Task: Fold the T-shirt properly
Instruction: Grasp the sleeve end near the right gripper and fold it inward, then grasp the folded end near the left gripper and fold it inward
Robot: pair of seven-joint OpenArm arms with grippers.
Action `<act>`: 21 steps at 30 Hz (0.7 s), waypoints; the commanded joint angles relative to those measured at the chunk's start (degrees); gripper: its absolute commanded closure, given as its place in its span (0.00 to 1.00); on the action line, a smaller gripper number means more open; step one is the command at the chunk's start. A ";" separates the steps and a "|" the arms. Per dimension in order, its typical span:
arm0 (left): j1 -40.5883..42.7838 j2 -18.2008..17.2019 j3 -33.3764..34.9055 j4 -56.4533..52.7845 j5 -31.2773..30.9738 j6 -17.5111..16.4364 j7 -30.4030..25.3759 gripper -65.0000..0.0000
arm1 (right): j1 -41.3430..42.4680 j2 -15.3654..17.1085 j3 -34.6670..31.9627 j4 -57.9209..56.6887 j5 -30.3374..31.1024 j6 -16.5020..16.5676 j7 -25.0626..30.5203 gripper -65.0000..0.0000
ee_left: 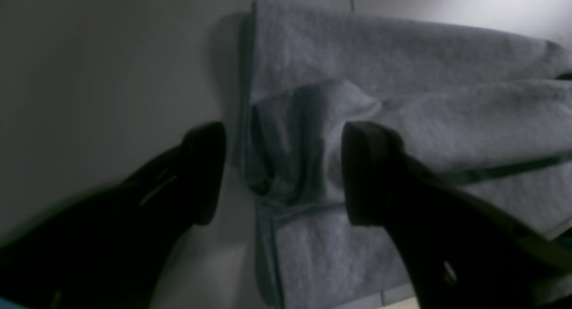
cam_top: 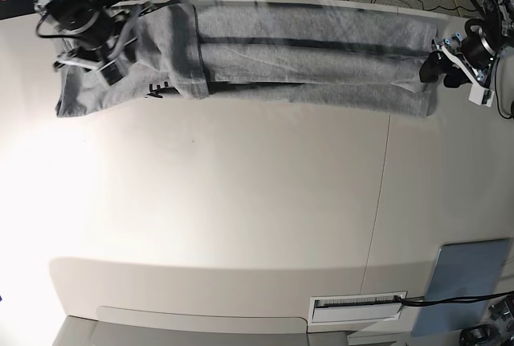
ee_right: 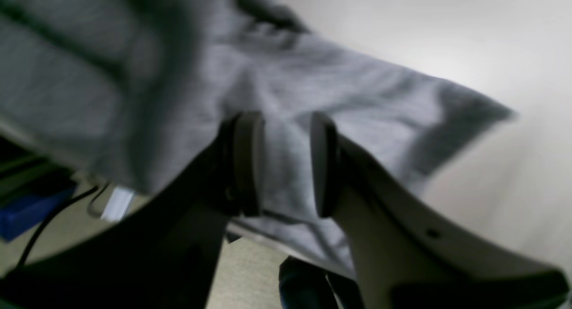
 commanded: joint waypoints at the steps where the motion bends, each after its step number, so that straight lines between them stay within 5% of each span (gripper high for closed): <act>1: -0.22 -0.94 -0.44 -0.57 -1.01 -0.17 -1.16 0.37 | -0.17 0.63 1.46 1.01 0.13 -0.26 1.05 0.72; 8: -2.49 -0.92 -0.44 -9.05 -1.46 -0.66 -0.39 0.37 | -0.15 0.63 4.35 1.01 0.11 -0.48 1.11 0.72; 11: -2.78 -0.90 -0.44 -10.12 -7.67 -4.32 5.64 0.37 | -0.15 0.63 4.35 1.01 0.11 -0.46 1.29 0.72; 15: -2.78 -0.85 -0.44 -10.14 -14.60 -4.32 10.88 0.42 | -0.15 0.63 4.35 1.01 0.11 -0.46 1.49 0.72; 17: -2.78 -0.85 -0.44 -10.14 -15.17 -4.32 11.69 0.52 | -0.15 0.63 4.35 1.01 0.11 -0.46 1.49 0.72; 21: -2.82 -1.18 -0.46 -10.12 -15.12 -4.32 7.82 0.96 | -0.15 0.63 4.35 1.01 0.11 -0.46 1.51 0.72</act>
